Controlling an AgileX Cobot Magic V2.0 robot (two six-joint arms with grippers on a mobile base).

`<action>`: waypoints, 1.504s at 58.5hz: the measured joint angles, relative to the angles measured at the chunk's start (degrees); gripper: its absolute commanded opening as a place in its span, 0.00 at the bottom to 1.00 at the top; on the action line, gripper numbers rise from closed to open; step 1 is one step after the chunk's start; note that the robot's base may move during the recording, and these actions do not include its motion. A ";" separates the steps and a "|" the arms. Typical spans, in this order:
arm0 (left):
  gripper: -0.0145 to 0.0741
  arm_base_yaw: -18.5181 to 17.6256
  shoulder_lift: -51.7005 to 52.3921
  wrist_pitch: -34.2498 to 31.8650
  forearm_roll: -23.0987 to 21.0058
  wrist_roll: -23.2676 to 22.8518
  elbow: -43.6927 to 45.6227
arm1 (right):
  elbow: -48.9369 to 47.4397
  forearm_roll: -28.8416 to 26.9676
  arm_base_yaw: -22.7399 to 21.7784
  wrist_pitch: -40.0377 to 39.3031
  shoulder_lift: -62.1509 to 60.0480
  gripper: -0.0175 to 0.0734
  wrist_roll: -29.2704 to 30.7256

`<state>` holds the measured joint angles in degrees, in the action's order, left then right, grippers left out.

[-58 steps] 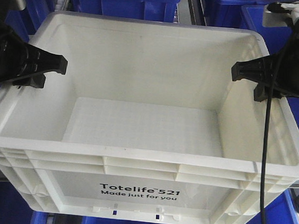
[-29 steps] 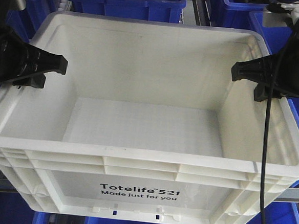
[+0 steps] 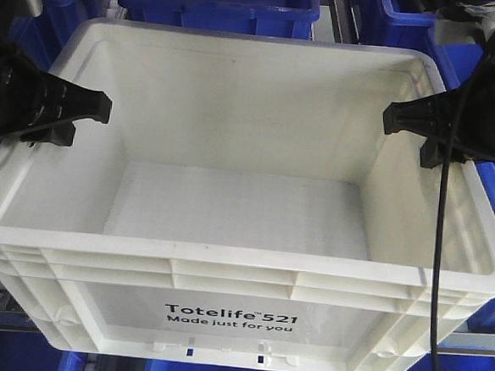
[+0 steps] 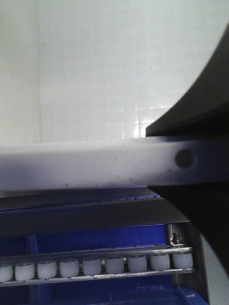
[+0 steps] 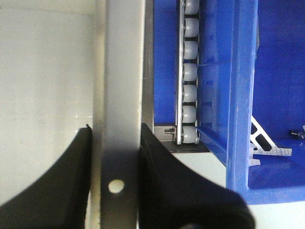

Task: Move bin from left to right shelf
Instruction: 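Turn the base to face the other roller shelf holding the tote, then push the tote forward onto the roller shelf and lower it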

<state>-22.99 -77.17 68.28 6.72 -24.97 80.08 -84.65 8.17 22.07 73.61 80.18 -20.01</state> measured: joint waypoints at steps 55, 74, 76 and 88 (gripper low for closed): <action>0.16 0.00 0.00 0.00 0.00 0.00 0.00 | 0.00 0.00 0.00 0.05 0.00 0.21 0.00; 0.16 0.00 0.00 -0.08 0.06 0.00 0.00 | 0.00 0.10 0.00 0.05 0.00 0.21 0.00; 0.16 0.00 0.00 -0.31 0.20 0.00 0.00 | 0.00 0.10 0.00 0.00 0.00 0.21 -0.05; 0.16 0.00 -0.18 -2.59 2.65 -0.05 0.00 | 0.00 0.79 0.00 -4.15 0.00 0.21 -0.10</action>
<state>-22.99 -77.35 65.68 9.38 -25.02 80.08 -84.65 8.96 22.07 69.46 80.18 -20.11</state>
